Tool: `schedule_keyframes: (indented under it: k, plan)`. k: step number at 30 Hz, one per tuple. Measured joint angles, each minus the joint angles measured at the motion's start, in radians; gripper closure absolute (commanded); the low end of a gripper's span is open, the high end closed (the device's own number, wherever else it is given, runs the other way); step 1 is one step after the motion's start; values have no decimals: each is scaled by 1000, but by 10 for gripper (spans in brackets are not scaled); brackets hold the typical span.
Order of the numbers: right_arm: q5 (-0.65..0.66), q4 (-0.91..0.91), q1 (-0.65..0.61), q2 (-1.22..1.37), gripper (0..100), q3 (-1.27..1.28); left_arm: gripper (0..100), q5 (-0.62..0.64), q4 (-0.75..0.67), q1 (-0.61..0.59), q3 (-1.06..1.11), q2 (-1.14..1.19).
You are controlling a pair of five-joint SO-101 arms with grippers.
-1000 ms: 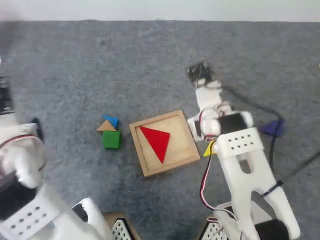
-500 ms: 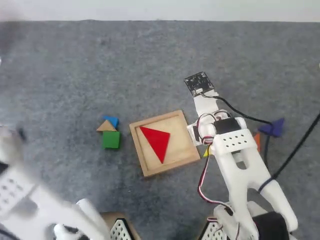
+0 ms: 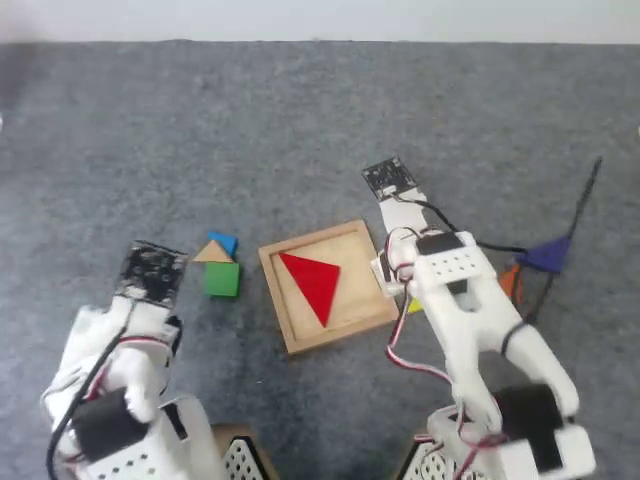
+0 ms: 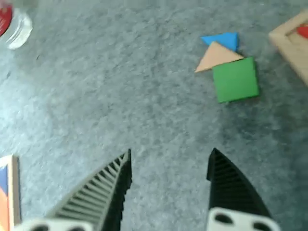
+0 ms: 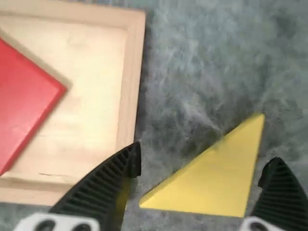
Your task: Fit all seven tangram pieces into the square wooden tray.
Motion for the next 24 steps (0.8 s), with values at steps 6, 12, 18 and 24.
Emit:
schedule_keyframes:
  k: [6, 12, 18, 24]
  plan:
    - [0, -9, 0, 183, 619, -147, 750, 115, -91, 221, 46, 2]
    - [-26, -11, -8, 221, 619, -210, 750, 190, -146, 341, 101, 5]
    - [-29, -11, -46, 221, 619, -218, 750, 295, -233, 351, 141, 2]
    - [-29, -38, -91, 235, 619, -219, 750, 387, -419, 348, 301, 9]
